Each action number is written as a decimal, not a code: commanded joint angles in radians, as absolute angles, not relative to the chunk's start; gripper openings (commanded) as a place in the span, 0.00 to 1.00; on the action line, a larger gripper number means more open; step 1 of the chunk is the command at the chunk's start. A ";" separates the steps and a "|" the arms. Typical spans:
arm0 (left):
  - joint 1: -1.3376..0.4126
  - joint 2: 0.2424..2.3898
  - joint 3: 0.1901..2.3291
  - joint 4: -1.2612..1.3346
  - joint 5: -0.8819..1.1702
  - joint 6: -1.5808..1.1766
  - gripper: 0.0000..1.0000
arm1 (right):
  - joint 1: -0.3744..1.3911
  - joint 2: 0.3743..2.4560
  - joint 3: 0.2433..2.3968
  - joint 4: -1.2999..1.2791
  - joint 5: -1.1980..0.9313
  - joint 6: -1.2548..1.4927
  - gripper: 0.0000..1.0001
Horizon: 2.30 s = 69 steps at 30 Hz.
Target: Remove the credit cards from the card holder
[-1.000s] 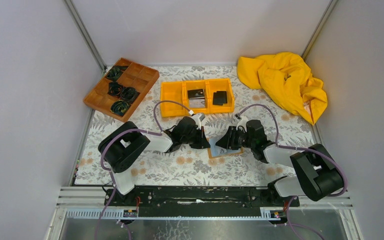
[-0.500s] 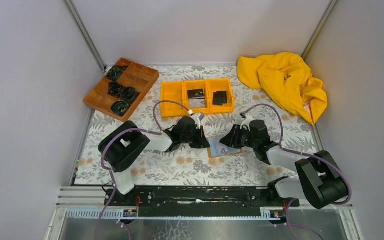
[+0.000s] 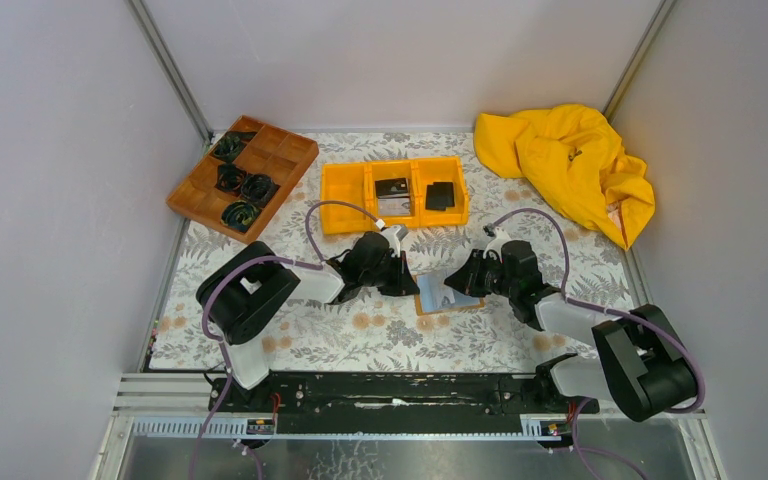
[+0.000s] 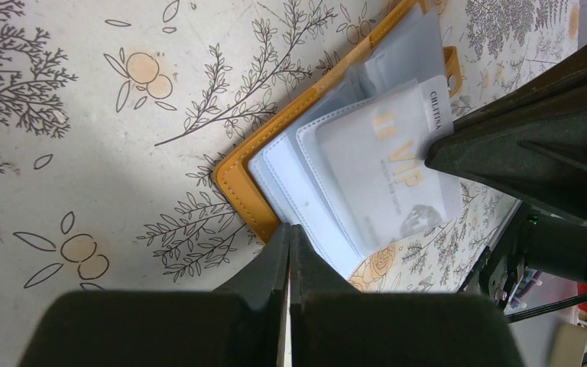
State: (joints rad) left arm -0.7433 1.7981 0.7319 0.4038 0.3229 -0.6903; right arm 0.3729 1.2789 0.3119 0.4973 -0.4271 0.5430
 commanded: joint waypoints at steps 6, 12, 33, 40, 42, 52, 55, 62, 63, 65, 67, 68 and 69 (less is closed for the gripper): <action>-0.731 1.833 0.719 0.353 0.297 -0.675 0.00 | 0.361 1.239 0.311 0.502 -0.397 0.531 0.00; -0.729 1.834 0.719 0.353 0.298 -0.676 0.00 | 0.360 1.204 0.303 0.474 -0.335 0.531 0.00; -0.729 1.815 0.709 0.365 0.324 -0.686 0.00 | 0.359 1.031 0.281 0.377 -0.136 0.517 0.00; -0.729 1.813 0.708 0.372 0.332 -0.690 0.00 | 0.359 0.919 0.321 0.310 -0.069 0.524 0.00; -0.729 1.815 0.708 0.380 0.337 -0.693 0.00 | 0.359 0.934 0.359 0.297 -0.074 0.525 0.00; -0.729 1.853 0.713 0.405 0.373 -0.706 0.00 | 0.351 1.277 0.777 0.246 -0.087 0.485 0.00; -0.729 1.839 0.710 0.403 0.372 -0.703 0.00 | 0.321 1.405 0.916 0.242 -0.091 0.476 0.00; -0.729 1.833 0.710 0.403 0.386 -0.701 0.00 | 0.251 1.759 1.251 0.188 -0.172 0.443 0.00; -0.729 1.837 0.711 0.403 0.391 -0.704 0.00 | 0.248 1.799 1.300 0.175 -0.184 0.429 0.00; -0.729 1.843 0.712 0.407 0.403 -0.706 0.00 | 0.247 1.869 1.376 0.156 -0.208 0.412 0.00; -0.729 1.848 0.712 0.412 0.408 -0.708 0.00 | 0.248 1.932 1.451 0.139 -0.233 0.403 0.00; -0.729 1.848 0.713 0.413 0.410 -0.709 0.00 | 0.248 1.957 1.477 0.129 -0.245 0.402 0.00; -0.730 1.851 0.714 0.413 0.409 -0.709 0.00 | 0.248 1.981 1.497 0.122 -0.257 0.403 0.00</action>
State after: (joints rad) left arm -0.7284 1.8141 0.7303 0.4267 0.3908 -0.7097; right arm 0.2432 1.9282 1.3743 0.1577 -0.1783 0.4416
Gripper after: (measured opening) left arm 0.009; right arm 0.014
